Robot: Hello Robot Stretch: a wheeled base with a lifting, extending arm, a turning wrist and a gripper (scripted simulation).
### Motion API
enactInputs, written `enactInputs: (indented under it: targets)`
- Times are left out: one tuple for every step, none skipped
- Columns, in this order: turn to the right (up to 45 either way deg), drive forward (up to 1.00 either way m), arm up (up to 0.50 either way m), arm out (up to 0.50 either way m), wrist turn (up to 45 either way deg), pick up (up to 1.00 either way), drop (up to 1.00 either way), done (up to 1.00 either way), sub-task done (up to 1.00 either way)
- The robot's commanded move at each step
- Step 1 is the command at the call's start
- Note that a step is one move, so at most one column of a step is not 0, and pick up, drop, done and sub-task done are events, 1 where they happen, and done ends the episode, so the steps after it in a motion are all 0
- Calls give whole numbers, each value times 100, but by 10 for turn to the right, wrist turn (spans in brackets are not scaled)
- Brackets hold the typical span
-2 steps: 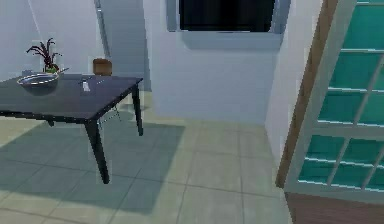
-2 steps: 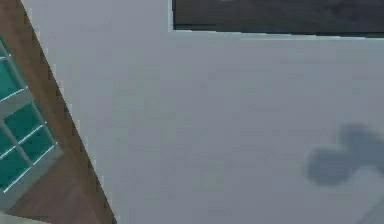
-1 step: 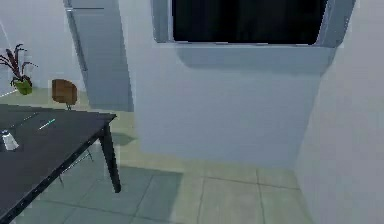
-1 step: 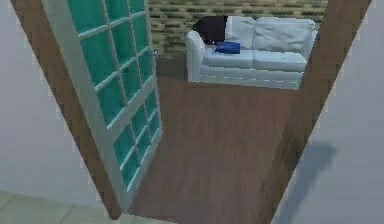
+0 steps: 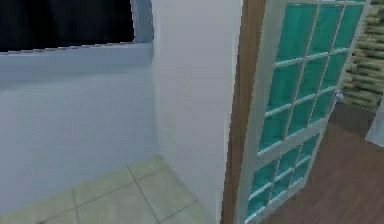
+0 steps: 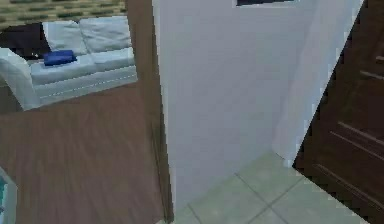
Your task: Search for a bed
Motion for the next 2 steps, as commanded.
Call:
enactInputs:
  targets:
    - [450,0,0,0,0,0,0,0,0]
    - [60,0,0,0,0,0,0,0,0]
